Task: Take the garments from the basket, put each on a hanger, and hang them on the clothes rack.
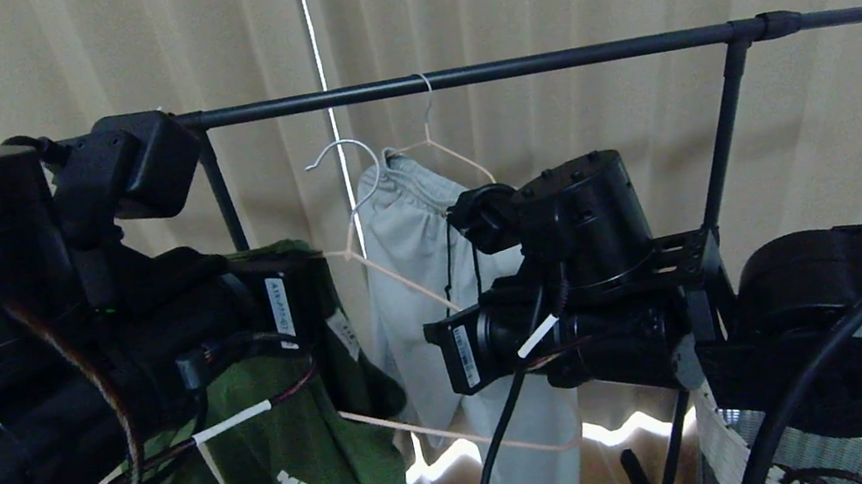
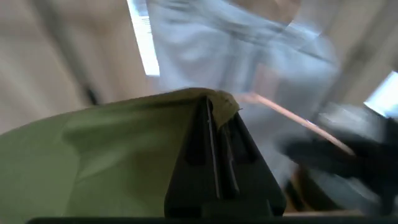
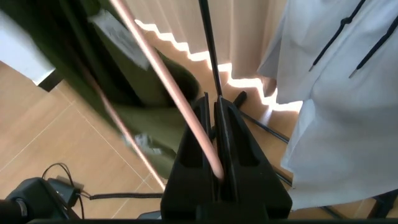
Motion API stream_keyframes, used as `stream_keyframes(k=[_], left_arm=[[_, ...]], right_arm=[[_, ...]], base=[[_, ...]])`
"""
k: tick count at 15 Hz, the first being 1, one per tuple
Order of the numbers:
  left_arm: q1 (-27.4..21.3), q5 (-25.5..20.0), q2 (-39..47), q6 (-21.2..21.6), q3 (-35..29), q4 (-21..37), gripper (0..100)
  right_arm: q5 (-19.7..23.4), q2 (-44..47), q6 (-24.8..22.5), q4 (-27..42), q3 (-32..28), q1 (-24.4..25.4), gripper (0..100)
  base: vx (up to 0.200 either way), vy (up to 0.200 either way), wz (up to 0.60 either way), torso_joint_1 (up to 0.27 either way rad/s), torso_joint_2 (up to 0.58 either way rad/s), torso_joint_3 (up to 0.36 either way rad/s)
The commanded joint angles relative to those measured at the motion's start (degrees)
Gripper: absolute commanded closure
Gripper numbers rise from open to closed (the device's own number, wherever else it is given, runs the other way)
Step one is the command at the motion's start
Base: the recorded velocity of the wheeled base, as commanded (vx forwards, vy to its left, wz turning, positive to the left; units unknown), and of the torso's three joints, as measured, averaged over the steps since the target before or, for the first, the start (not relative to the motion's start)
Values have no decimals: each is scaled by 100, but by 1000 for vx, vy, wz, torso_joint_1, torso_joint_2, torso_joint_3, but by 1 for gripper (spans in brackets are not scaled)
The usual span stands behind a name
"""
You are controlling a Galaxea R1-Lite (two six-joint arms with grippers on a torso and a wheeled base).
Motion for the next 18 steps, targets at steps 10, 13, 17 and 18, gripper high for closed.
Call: stream_keyframes(k=[10, 13, 17, 18], left_arm=[[-83, -153, -309, -8, 625, -5, 100], [-92, -215, -397, 89, 775, -163, 0], [119, -935, -995, 880, 1320, -620, 0], [128, -935, -1030, 959, 1364, -664, 0]], right_arm=[[-55, -904, -102, 75, 198, -163, 100], [-55, -1194, -339, 75, 391, -330, 100], [-55, -1774, -1148, 67, 980, -1007, 100], [-46, -1853, -1315, 67, 1059, -1104, 100]], base=[[0, 0, 0, 0, 0, 0], [0, 0, 0, 0, 0, 0], [0, 0, 0, 0, 0, 0], [0, 0, 0, 0, 0, 0]])
